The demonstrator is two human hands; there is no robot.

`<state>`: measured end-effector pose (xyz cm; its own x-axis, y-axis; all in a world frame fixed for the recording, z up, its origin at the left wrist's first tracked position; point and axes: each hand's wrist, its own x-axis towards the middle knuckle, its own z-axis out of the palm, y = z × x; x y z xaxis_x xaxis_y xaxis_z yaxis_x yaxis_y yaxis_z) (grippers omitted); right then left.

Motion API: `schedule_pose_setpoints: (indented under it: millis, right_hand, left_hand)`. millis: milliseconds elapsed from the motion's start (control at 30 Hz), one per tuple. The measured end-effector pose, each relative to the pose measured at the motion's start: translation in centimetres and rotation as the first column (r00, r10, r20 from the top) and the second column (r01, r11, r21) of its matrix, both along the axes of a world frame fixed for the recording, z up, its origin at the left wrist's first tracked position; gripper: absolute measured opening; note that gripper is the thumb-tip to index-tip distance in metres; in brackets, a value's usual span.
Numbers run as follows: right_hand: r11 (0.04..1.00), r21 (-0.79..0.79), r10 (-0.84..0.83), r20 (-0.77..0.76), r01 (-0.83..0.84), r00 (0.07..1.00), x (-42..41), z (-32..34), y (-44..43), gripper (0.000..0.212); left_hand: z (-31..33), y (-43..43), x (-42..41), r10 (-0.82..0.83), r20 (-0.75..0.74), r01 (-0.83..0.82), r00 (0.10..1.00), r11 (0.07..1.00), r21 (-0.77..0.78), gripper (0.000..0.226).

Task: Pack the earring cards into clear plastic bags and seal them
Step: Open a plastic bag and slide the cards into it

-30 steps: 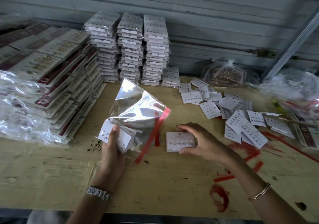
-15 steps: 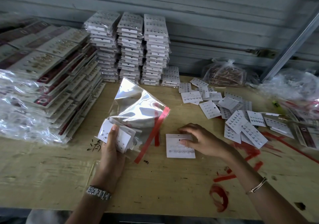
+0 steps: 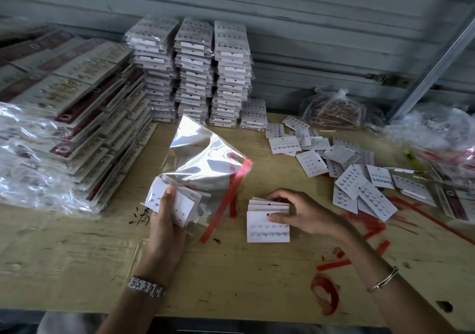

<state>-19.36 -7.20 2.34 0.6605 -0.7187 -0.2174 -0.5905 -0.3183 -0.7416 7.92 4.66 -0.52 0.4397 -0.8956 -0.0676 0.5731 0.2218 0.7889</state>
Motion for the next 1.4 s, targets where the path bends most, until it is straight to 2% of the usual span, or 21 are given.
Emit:
schedule_pose_setpoints:
  millis: [67,133,200,300,400,500,667,800,933,1267,1400]
  right_hand:
    - [0.999,0.044,-0.01,0.067,0.007,0.998,-0.1,0.1,0.2,0.044]
    - [0.999,0.006,-0.034,0.133,0.034,0.991,0.0,0.1,0.3,0.042]
    - [0.991,-0.087,-0.079,0.219,0.1,0.972,0.1,0.2,0.4,0.039]
    - [0.927,-0.321,-0.086,0.315,0.192,0.945,0.1,0.1,0.3,0.038]
    - [0.866,-0.474,-0.027,0.276,0.161,0.961,0.0,-0.8,0.3,0.043]
    - [0.893,-0.434,-0.013,0.244,0.121,0.97,0.0,-1.5,0.6,0.048]
    - [0.942,-0.251,-0.146,0.286,0.221,0.947,-0.1,-1.8,0.9,0.058]
    - [0.954,-0.175,-0.183,0.308,0.244,0.934,-0.1,-2.0,1.0,0.052]
    - [0.949,-0.169,-0.201,0.322,0.265,0.925,0.2,-1.8,1.3,0.038]
    - [0.955,-0.165,-0.18,0.337,0.246,0.924,0.7,-1.5,1.5,0.04]
    - [0.96,-0.162,-0.172,0.298,0.228,0.939,0.5,-1.4,1.1,0.039]
  left_hand:
    - [0.0,0.0,0.0,0.001,0.004,-0.001,1.0,1.0,-0.001,0.056]
    - [0.0,0.0,0.0,0.011,-0.008,-0.011,1.0,1.0,0.004,0.057]
    - [0.0,-0.1,0.1,0.019,-0.014,-0.019,1.0,1.0,0.009,0.058]
    - [0.0,-0.1,0.1,0.02,-0.022,-0.02,1.0,1.0,0.021,0.056]
    - [0.0,-0.1,0.0,0.016,-0.025,-0.016,1.0,0.999,0.032,0.054]
    - [0.2,0.0,0.0,0.02,-0.022,-0.02,1.0,0.999,0.031,0.055]
    - [0.3,0.1,-0.1,0.017,-0.049,-0.015,0.999,0.999,0.043,0.057]
    - [0.5,0.1,-0.2,0.008,-0.043,-0.005,0.999,0.998,0.059,0.06]
    - [0.6,0.1,-0.2,0.013,-0.06,-0.01,0.998,0.999,0.051,0.061]
    - [0.6,0.2,-0.3,-0.002,-0.061,0.005,0.998,0.999,0.046,0.065]
    - [0.5,0.1,-0.2,-0.01,-0.046,0.011,0.999,1.0,0.018,0.059]
